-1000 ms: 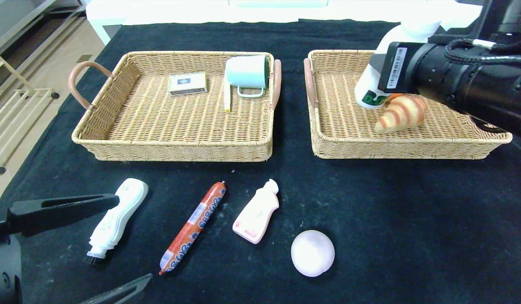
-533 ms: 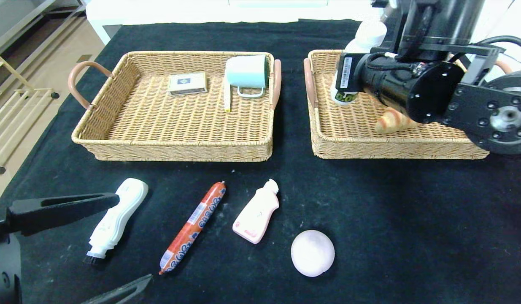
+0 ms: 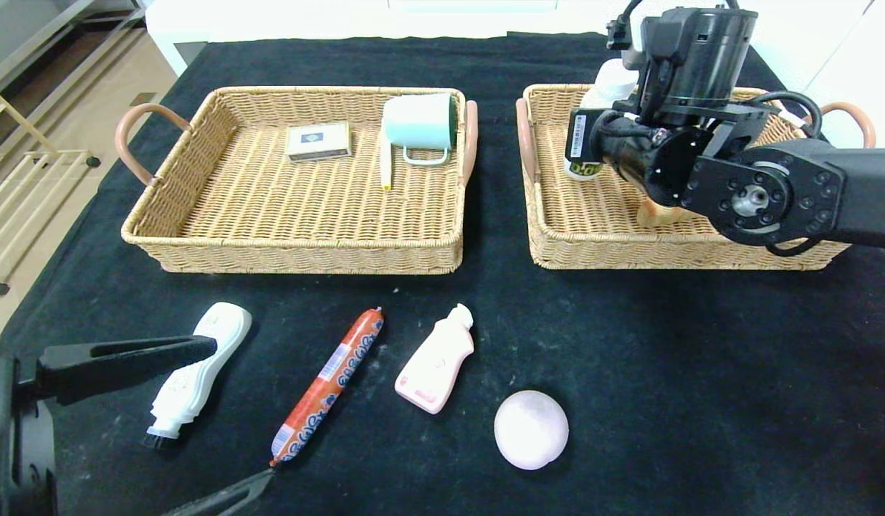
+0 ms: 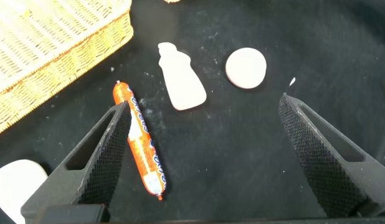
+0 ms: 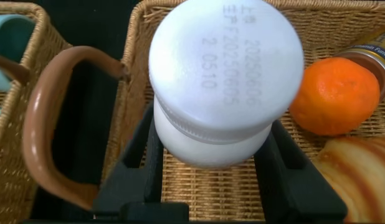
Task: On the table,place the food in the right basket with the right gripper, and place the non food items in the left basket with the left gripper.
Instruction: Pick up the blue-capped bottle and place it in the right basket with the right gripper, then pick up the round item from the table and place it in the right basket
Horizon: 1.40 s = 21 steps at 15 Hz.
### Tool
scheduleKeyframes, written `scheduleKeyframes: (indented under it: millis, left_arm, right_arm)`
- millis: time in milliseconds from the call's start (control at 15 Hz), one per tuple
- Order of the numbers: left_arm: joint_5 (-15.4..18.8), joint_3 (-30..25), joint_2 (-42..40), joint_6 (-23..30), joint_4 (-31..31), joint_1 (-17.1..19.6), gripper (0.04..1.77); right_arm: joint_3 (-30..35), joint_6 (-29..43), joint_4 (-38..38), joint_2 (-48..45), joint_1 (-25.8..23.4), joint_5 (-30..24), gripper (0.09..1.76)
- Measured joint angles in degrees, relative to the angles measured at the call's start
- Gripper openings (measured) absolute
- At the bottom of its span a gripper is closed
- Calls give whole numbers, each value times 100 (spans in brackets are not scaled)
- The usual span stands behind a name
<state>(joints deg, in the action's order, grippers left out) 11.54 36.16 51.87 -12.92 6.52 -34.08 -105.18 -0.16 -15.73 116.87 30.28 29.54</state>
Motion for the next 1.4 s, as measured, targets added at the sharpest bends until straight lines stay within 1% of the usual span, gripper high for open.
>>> scheduleKeyframes:
  millis: [200,600,733,933,1067,1200,1400]
  left_arm:
    - [0,0,28,6,11,-1,172]
    - [-5,-16,83,9,9,-1,172]
    - [-2,-16,88,9,12,0,172]
    - [-11,-20,107,6,12,7,172]
    - [-11,-24,132,9,11,7,172]
    - [-11,-28,144,9,11,7,172]
    - [-9,-30,162,9,11,7,172]
  right_arm:
    - [-157,-2,22,145,-62,-13,89]
    - [-188,-13,24,182,-107,-20,89]
    - [-188,-15,21,179,-140,-22,108]
    - [-163,-11,71,154,-162,-18,128]
    - [-144,-6,129,99,-148,-18,138]
    - [9,0,286,-61,-115,-13,145]
    - [617,29,377,-469,-77,-20,153]
